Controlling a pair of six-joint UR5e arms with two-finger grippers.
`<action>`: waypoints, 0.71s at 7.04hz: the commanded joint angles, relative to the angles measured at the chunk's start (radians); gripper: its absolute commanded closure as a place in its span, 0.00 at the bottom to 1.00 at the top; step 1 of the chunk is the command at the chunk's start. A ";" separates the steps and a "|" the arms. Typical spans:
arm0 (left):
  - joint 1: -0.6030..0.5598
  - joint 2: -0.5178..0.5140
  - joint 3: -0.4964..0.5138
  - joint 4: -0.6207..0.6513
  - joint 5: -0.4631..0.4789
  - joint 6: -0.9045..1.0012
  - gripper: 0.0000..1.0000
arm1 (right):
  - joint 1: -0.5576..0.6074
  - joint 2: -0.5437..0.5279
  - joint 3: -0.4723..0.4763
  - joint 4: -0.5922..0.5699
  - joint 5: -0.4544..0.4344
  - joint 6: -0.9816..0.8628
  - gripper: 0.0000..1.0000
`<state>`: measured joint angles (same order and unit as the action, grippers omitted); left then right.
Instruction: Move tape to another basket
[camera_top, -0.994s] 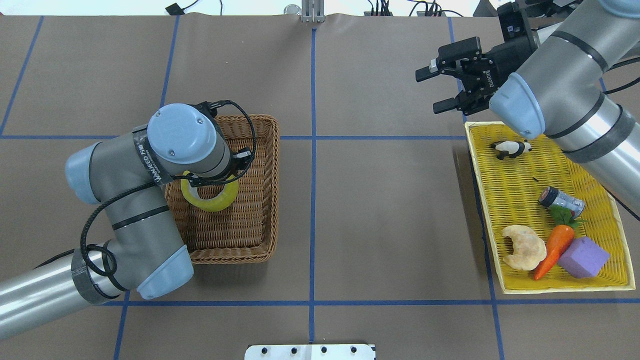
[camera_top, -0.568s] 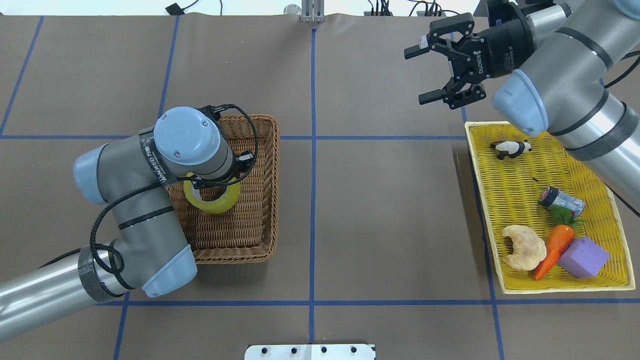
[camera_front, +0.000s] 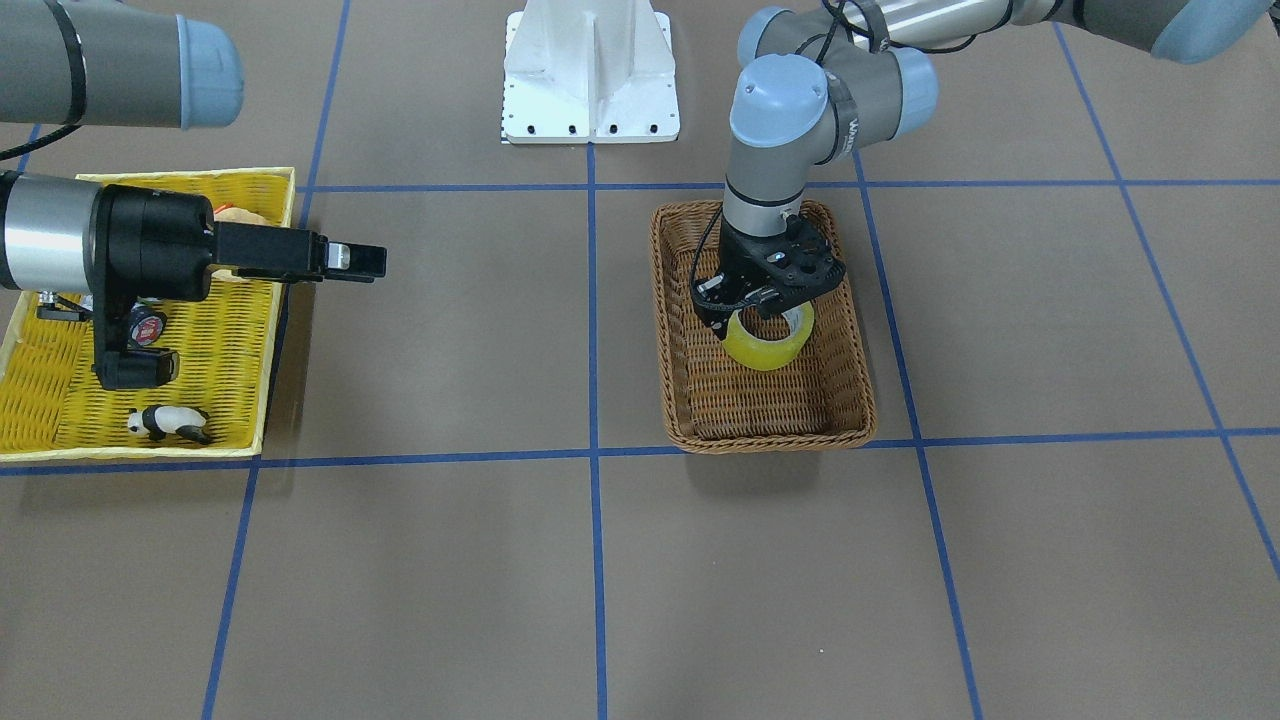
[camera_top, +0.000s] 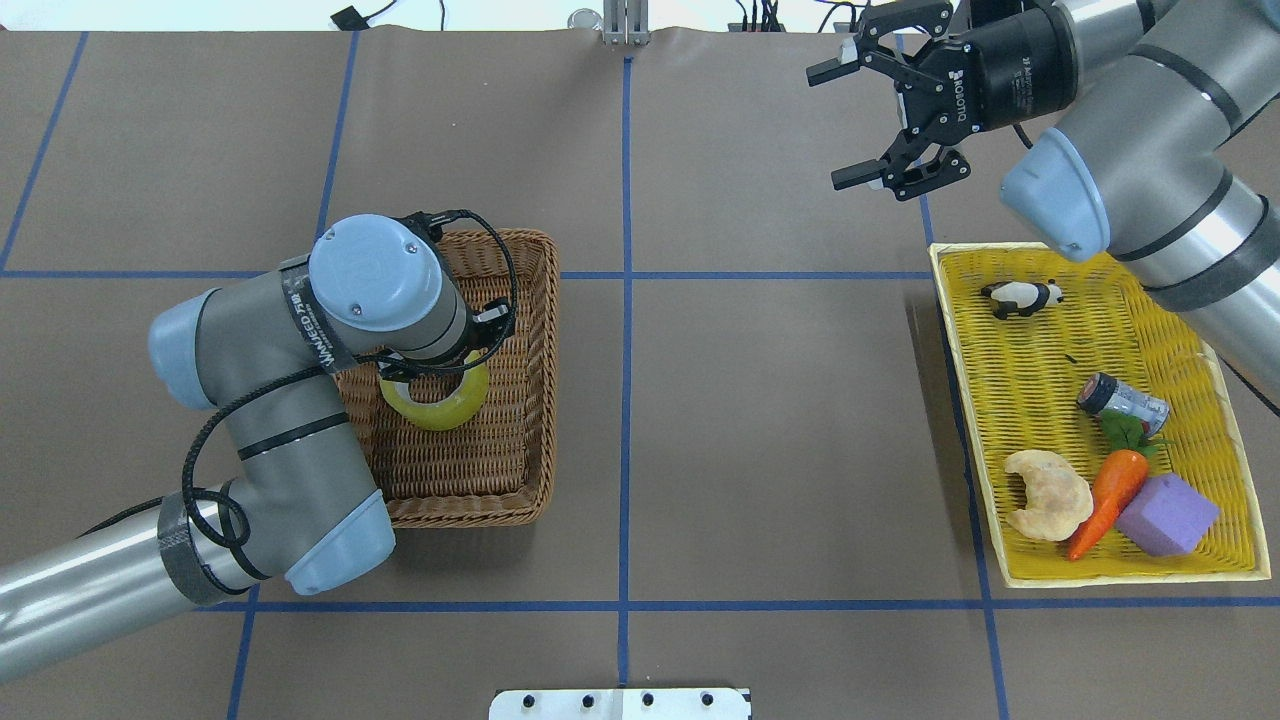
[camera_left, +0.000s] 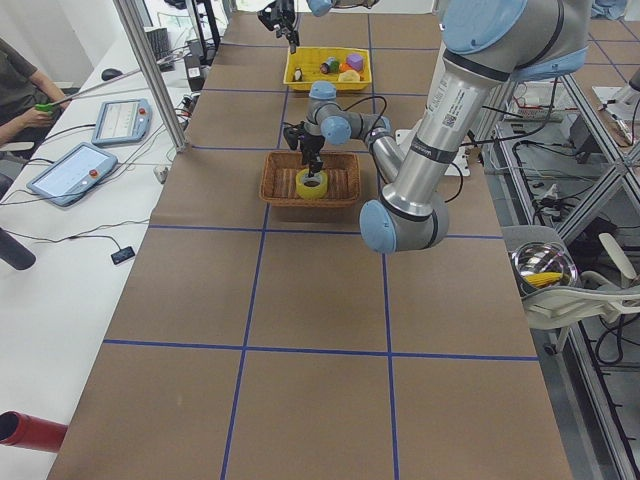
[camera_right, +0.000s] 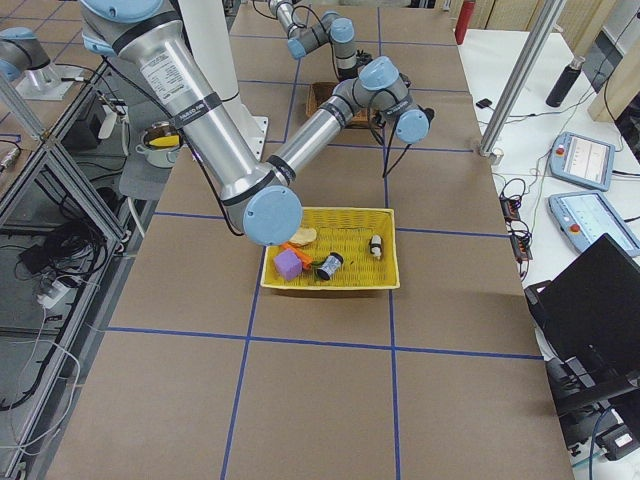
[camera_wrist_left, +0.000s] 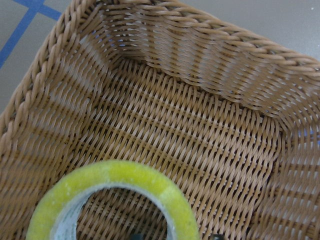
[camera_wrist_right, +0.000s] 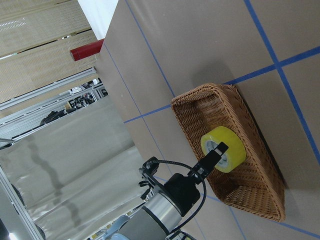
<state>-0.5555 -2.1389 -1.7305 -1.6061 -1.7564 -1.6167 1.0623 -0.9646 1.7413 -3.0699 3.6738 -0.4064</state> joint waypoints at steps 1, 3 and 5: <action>-0.003 -0.007 -0.014 0.000 0.000 0.014 0.02 | 0.033 -0.011 -0.032 0.213 -0.121 0.069 0.01; -0.006 -0.007 -0.047 0.005 0.000 0.014 0.02 | 0.071 -0.011 -0.055 0.359 -0.315 0.075 0.00; -0.015 -0.006 -0.078 0.006 0.000 0.026 0.02 | 0.103 -0.022 -0.060 0.442 -0.431 0.078 0.02</action>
<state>-0.5649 -2.1459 -1.7880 -1.6009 -1.7564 -1.5992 1.1472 -0.9777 1.6860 -2.6847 3.3051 -0.3303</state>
